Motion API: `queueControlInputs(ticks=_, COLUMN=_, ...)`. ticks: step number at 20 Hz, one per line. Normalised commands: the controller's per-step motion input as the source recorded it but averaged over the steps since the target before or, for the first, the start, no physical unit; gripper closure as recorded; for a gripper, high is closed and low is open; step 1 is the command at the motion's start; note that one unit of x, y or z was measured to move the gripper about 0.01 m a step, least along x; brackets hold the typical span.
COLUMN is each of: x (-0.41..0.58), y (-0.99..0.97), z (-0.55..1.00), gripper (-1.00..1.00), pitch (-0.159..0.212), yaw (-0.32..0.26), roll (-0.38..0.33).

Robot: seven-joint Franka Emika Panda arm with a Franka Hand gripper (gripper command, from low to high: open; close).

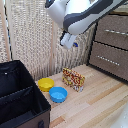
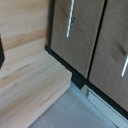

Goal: Kindly move your gripper toward the top drawer's handle. With caution, hold the handle robustly using your gripper and pull open the top drawer. Let the handle go. Relocate your gripper to the bowl placed in the background. Gently hold the bowl using your gripper. Bring the gripper and the bowl to the ajar drawer. Softly release the bowl into it.

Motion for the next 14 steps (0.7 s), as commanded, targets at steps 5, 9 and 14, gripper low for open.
queueControlInputs(ticks=5, x=0.019, y=-0.34, z=0.1, gripper=-1.0, pitch=-0.021, yaw=0.0, roll=-0.348)
queueControlInputs(ticks=9, x=0.001, y=-0.49, z=0.1, gripper=-1.0, pitch=-0.036, yaw=0.0, roll=-0.317)
queueControlInputs(ticks=14, x=-0.022, y=-0.67, z=0.08, gripper=-1.0, pitch=-0.06, yaw=0.036, roll=-0.243)
